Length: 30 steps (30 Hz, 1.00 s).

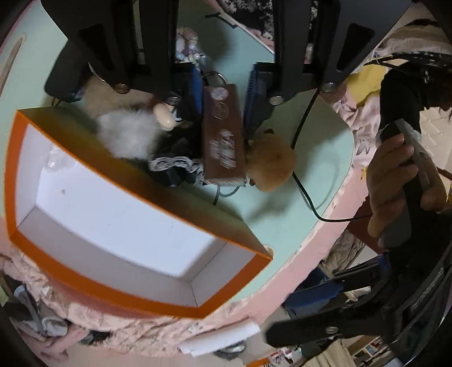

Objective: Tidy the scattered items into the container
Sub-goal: 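Lift the brown card box out and set it on the table, right gripper, then reach into the box and grasp the clear plastic bag with the left gripper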

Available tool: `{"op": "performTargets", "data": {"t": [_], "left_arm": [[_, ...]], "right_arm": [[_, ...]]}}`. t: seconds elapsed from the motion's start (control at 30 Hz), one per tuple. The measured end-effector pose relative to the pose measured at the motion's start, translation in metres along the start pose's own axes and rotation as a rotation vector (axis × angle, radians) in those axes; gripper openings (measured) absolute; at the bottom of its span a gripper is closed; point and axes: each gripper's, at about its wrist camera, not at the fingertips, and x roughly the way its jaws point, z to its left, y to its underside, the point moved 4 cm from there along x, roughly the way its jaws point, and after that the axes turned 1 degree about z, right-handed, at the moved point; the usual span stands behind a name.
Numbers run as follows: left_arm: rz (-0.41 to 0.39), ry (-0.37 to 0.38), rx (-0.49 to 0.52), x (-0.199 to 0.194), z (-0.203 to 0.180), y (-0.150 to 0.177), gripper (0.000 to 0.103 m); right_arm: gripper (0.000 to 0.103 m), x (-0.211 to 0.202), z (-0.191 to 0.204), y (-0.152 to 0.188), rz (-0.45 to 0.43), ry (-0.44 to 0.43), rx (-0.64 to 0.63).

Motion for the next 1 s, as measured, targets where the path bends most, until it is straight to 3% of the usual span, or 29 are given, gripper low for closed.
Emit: {"op": "performTargets", "data": {"t": [0.1,0.13,0.33,0.5,0.7,0.87,1.0], "left_arm": [[0.031,0.007,0.025,0.012,-0.012,-0.005,0.082],[0.038,0.004,0.037,0.017,-0.015,-0.007,0.082],[0.086,0.004,0.07,0.04,-0.032,-0.012,0.082],[0.126,0.016,0.1,0.057,-0.046,-0.009,0.082],[0.204,0.04,0.165,0.075,-0.071,-0.006,0.082],[0.332,0.107,0.116,0.1,-0.08,-0.003,0.082],[0.417,0.089,0.083,0.12,-0.08,0.001,0.069]], "right_arm": [[0.062,-0.022,-0.005,-0.001,-0.106,-0.037,0.038],[0.063,-0.029,-0.008,-0.001,-0.136,-0.054,0.052],[0.063,-0.068,-0.033,0.008,-0.299,-0.171,0.171],[0.063,-0.086,-0.069,0.016,-0.399,-0.189,0.307],[0.063,-0.099,-0.099,0.024,-0.455,-0.124,0.394],[0.063,-0.109,-0.122,0.031,-0.489,-0.094,0.453],[0.063,-0.11,-0.14,0.037,-0.494,-0.087,0.512]]}}
